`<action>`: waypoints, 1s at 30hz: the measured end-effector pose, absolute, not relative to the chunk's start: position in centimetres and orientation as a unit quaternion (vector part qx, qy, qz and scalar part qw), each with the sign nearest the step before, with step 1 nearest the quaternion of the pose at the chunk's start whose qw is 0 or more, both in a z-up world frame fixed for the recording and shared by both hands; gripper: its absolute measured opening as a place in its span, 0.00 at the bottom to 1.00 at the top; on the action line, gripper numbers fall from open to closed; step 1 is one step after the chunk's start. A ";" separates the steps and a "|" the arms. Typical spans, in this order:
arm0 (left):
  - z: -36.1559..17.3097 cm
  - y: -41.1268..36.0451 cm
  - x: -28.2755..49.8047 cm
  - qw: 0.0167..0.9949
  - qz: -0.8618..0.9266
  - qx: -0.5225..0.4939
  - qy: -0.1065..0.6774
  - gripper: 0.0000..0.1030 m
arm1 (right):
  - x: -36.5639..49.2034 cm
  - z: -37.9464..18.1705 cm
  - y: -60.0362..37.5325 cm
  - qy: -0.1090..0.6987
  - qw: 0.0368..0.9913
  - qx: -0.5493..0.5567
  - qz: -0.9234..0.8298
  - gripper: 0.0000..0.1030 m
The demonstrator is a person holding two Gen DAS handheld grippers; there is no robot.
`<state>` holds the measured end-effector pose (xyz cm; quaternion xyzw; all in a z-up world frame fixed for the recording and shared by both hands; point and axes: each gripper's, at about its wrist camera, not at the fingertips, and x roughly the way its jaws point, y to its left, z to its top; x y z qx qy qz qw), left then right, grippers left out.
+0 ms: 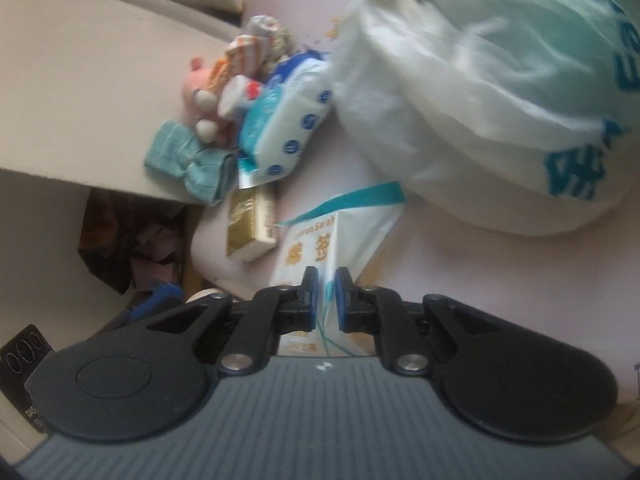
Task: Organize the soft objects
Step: 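Lift the cotton-pad bag with the right tool toward the cardboard box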
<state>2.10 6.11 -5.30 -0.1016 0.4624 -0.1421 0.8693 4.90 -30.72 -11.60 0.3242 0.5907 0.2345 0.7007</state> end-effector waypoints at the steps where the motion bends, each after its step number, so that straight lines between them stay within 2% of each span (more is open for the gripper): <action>1: -6.0 5.5 2.4 0.862 -0.146 -0.100 0.474 0.30 | 4.6 -11.6 -31.1 0.588 0.702 0.327 0.233 0.09; 4: -7.6 4.4 2.7 0.843 -0.158 -0.113 0.502 0.29 | 4.4 -11.5 -31.2 0.585 0.707 0.321 0.233 0.11; 9: -8.7 4.1 3.6 0.828 -0.170 -0.130 0.519 0.31 | 4.8 -12.8 -29.9 0.594 0.703 0.314 0.234 0.21; 13: -9.7 3.4 4.8 0.815 -0.167 -0.126 0.540 0.41 | 4.9 -13.7 -29.5 0.601 0.698 0.315 0.231 0.23; 17: -10.3 3.4 5.5 0.808 -0.171 -0.143 0.545 0.42 | 5.0 -13.7 -29.2 0.599 0.698 0.316 0.233 0.23; 20: -10.7 3.3 5.9 0.802 -0.174 -0.161 0.549 0.39 | 5.0 -13.8 -29.3 0.596 0.696 0.324 0.236 0.24; 24: -10.0 3.1 5.6 0.810 -0.179 -0.160 0.536 0.25 | 4.8 -13.9 -29.6 0.593 0.686 0.348 0.239 0.18; 27: -9.2 2.9 5.1 0.816 -0.179 -0.149 0.529 0.19 | 4.6 -13.6 -29.6 0.593 0.681 0.354 0.245 0.15; 30: -7.8 2.9 4.6 0.822 -0.179 -0.143 0.521 0.18 | 4.3 -12.6 -29.6 0.589 0.679 0.357 0.253 0.14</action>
